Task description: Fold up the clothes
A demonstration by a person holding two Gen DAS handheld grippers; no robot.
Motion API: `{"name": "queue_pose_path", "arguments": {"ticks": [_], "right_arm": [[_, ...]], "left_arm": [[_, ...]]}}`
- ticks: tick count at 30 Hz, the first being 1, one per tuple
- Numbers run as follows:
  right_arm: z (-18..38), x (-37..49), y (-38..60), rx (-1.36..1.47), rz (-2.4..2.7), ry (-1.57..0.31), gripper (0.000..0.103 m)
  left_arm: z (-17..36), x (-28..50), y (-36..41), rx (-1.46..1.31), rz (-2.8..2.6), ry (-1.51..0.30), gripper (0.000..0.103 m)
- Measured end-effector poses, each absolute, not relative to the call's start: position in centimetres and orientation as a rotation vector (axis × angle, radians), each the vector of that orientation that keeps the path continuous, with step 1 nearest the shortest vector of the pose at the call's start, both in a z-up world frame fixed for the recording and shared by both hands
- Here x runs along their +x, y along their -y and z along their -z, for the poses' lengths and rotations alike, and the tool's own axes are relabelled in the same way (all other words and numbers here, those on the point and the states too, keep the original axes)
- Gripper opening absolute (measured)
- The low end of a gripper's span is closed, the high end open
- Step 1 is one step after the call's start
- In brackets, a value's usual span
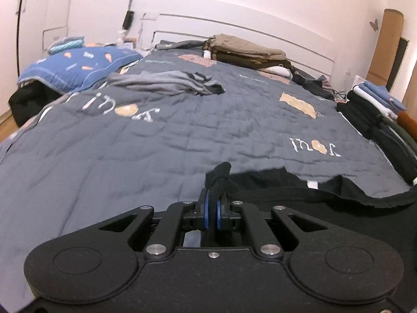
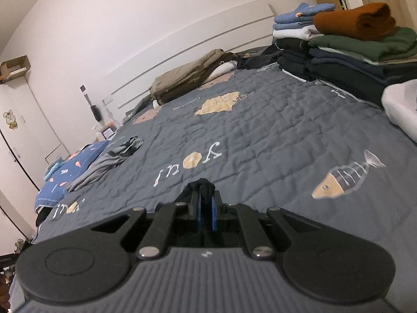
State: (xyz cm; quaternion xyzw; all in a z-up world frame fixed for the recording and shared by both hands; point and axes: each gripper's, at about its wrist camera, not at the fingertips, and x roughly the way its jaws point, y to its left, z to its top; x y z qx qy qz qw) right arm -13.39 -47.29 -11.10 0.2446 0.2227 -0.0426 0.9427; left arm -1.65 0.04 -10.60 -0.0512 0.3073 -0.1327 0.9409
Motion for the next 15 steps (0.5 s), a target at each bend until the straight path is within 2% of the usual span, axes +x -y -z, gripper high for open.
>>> {"name": "queue_pose_path", "arguments": {"ticks": [10, 15], "right_arm": [[10.5, -6.0, 49.1, 0.461, 0.114, -0.435, 0.007], [13.3, -2.6, 49.5, 0.442, 0.138, -0.522, 0.007]], "left_arm": [[10.3, 5.1, 3.1, -0.055, 0.288, -0.586, 0.006], [12.9, 8.1, 4.3, -0.033, 0.273, -0.659, 0.006]]}}
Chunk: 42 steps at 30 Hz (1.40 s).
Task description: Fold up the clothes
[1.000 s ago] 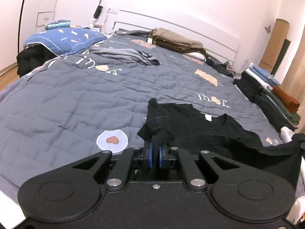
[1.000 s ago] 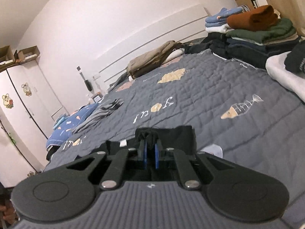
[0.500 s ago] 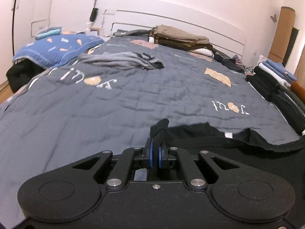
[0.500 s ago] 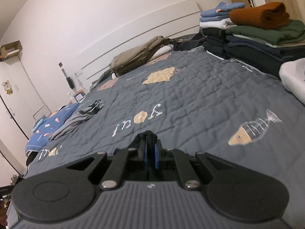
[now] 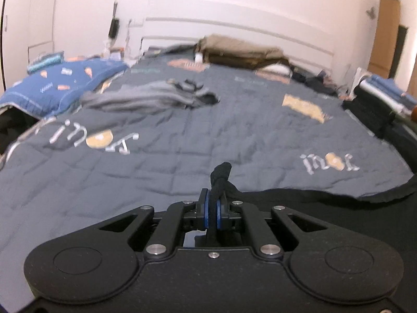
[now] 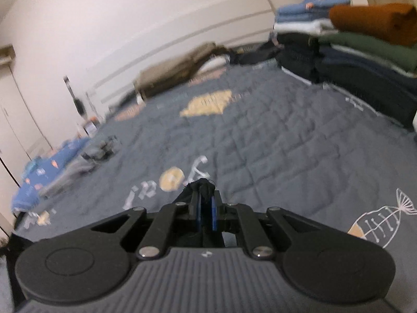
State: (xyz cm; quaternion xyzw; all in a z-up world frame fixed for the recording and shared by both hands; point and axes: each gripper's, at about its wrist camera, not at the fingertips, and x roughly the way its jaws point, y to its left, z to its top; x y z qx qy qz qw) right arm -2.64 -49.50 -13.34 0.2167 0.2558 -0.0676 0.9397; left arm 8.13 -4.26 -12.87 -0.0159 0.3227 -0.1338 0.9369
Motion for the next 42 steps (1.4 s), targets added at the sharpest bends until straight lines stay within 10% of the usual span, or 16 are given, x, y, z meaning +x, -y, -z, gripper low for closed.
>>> {"name": "queue_pose_path", "arguments": {"ticks": [6, 10, 42], "right_arm": [[16.5, -1.0, 49.3, 0.392, 0.18, -0.592, 0.015], [15.5, -2.1, 50.0, 0.402, 0.204, -0.561, 0.033], [15.0, -23.9, 39.7, 0.824, 0.039, -0.657, 0.045]], "left_arm": [[16.1, 9.4, 4.1, -0.02, 0.212, -0.734, 0.011], [15.1, 7.6, 2.0, -0.062, 0.169, -0.701, 0.047], [16.5, -15.8, -6.3, -0.782, 0.077, -0.793, 0.064]]}}
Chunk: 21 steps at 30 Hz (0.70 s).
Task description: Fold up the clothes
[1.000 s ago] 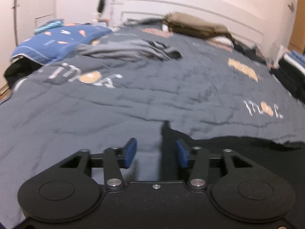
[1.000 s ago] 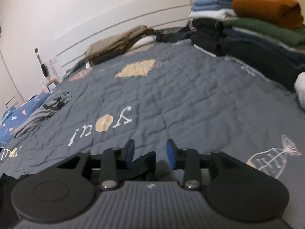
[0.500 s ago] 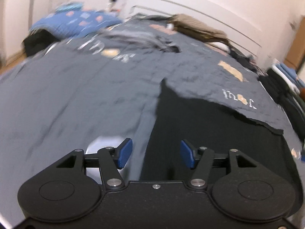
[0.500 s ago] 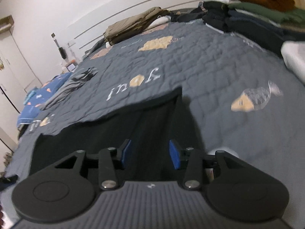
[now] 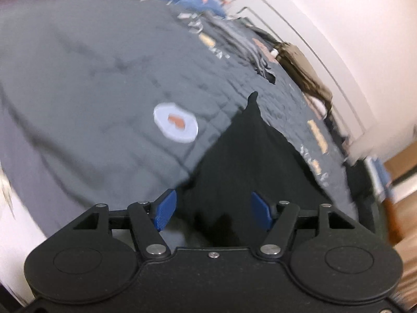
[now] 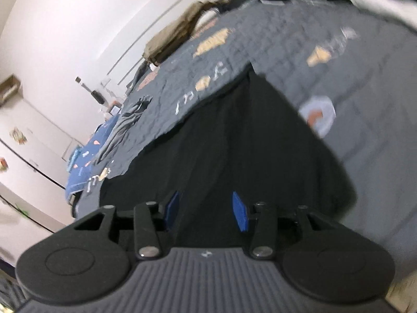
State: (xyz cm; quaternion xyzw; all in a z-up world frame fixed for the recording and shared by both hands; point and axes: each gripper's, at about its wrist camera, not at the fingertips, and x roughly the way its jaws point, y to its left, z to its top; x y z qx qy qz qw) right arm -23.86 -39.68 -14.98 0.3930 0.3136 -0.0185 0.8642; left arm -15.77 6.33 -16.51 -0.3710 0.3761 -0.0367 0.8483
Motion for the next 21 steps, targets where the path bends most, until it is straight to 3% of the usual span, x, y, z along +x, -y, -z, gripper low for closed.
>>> {"name": "queue_pose_path", "arguments": {"ticks": [18, 21], "right_arm": [[18.8, -26.2, 40.2, 1.052, 0.083, -0.703, 0.046], [19.2, -26.7, 40.5, 1.069, 0.11, -0.706, 0.046]], "left_arm": [[19.7, -14.6, -5.2, -0.918, 0.037, -0.846, 0.067], [20.1, -14.2, -4.9, -0.915, 0.031, -0.844, 0.059]]}}
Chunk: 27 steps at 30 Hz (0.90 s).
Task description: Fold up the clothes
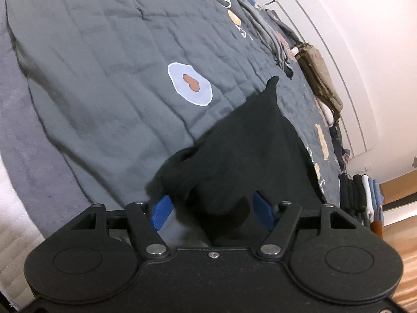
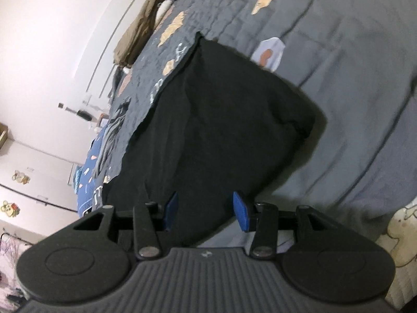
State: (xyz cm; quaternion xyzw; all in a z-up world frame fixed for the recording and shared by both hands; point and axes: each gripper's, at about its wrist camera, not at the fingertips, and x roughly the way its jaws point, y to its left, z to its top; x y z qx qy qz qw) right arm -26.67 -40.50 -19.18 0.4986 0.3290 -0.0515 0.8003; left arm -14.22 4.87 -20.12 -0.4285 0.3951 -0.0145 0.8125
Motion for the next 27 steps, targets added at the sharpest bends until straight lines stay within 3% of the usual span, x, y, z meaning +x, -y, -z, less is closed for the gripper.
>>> {"name": "queue_pose_path", "arguments": {"ticks": [2, 4, 14, 24, 26, 27], "right_arm": [[19.2, -27.2, 41.1, 1.064, 0.16, -0.694, 0.046], [19.3, -27.8, 42.0, 1.088, 0.221, -0.664, 0.046], [21.8, -29.0, 44.5, 1.252, 0.348, -0.635, 0.046], [23.3, -26.5, 45.1, 1.323, 0.388, -0.588, 0.046], [23.3, -26.3, 45.1, 1.329, 0.397, -0.575, 0.046], [23.2, -26.3, 45.0, 1.327, 0.401, -0.568, 0.04]], "left_arm": [[19.9, -14.4, -4.9, -0.905, 0.017, -0.825, 0.044], [19.9, -14.5, -5.2, -0.919, 0.001, -0.812, 0.039], [20.0, -13.7, -4.3, -0.906, -0.001, -0.845, 0.053], [20.2, -13.6, -4.3, -0.897, -0.005, -0.85, 0.051], [20.1, -13.6, -4.3, -0.892, 0.005, -0.846, 0.044], [19.9, -13.7, -4.3, -0.887, 0.006, -0.838, 0.04]]}}
